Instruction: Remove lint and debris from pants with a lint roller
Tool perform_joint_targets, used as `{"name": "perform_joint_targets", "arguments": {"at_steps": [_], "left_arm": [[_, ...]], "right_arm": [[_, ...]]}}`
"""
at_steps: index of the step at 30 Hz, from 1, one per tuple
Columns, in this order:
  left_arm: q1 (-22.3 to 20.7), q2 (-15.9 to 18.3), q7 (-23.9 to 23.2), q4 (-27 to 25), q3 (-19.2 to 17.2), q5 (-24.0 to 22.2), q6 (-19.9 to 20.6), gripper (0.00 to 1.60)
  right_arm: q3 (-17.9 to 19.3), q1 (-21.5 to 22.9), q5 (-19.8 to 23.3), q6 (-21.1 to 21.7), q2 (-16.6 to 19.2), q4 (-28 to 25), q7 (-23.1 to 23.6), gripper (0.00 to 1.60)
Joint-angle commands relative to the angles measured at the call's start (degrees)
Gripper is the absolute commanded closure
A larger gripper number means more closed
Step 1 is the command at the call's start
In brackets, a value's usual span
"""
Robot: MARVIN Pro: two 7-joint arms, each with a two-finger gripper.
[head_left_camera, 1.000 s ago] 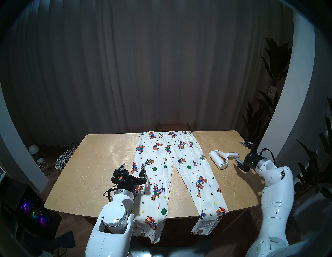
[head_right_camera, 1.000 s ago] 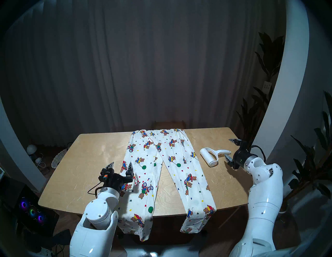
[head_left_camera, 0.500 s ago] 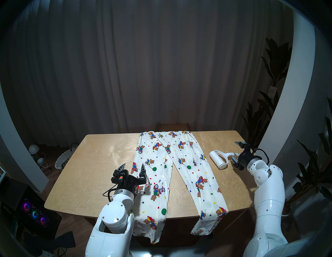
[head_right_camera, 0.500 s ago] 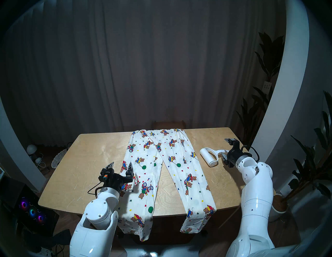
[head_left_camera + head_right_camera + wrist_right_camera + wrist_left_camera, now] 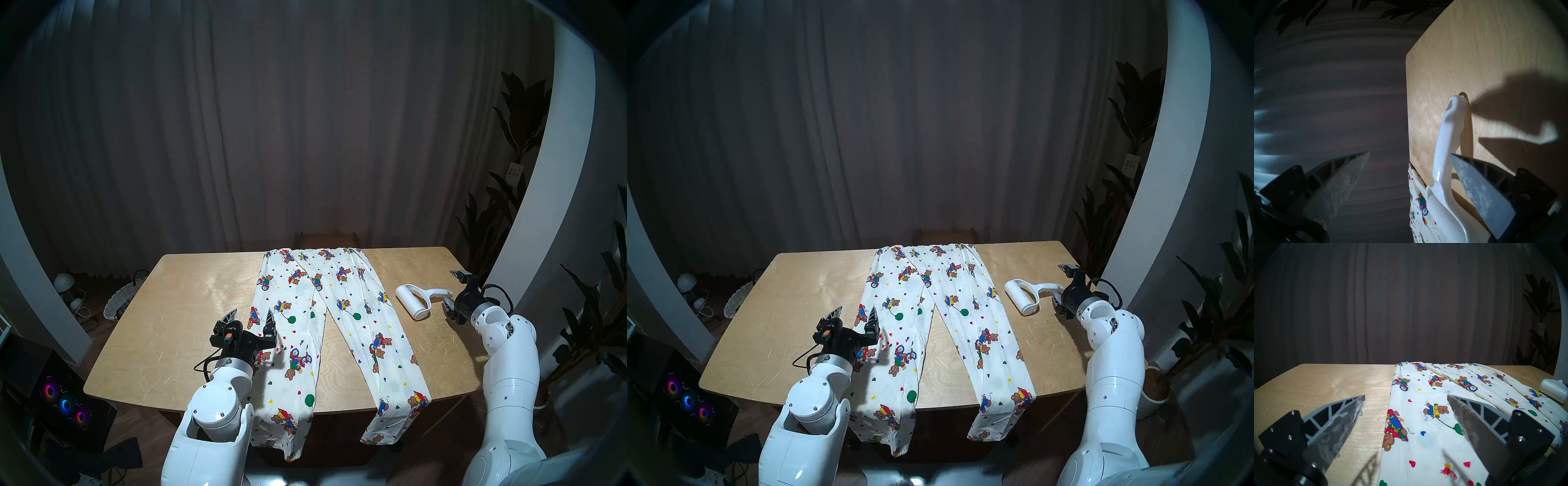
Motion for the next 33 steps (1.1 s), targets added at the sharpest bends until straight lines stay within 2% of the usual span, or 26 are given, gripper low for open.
{"name": "perform_joint_targets", "arguments": {"at_steps": [1,30,33], "left_arm": [[-0.27,0.06,0.02,-1.42,-0.14,-0.01,-0.21,0.00],[-0.28,0.06,0.02,-1.41,-0.14,-0.01,-0.22,0.00],[-0.28,0.06,0.02,-1.40,-0.14,-0.01,-0.23,0.00]], "right_arm": [[-0.54,1.07,-0.23,0.04,0.27,0.93,-0.25,0.00],[-5.53,5.97,-4.71,-2.55,0.96,10.48,1.48,0.00],[-6.45,7.30,-5.29,-2.61,1.14,12.91,2.01,0.00]]}}
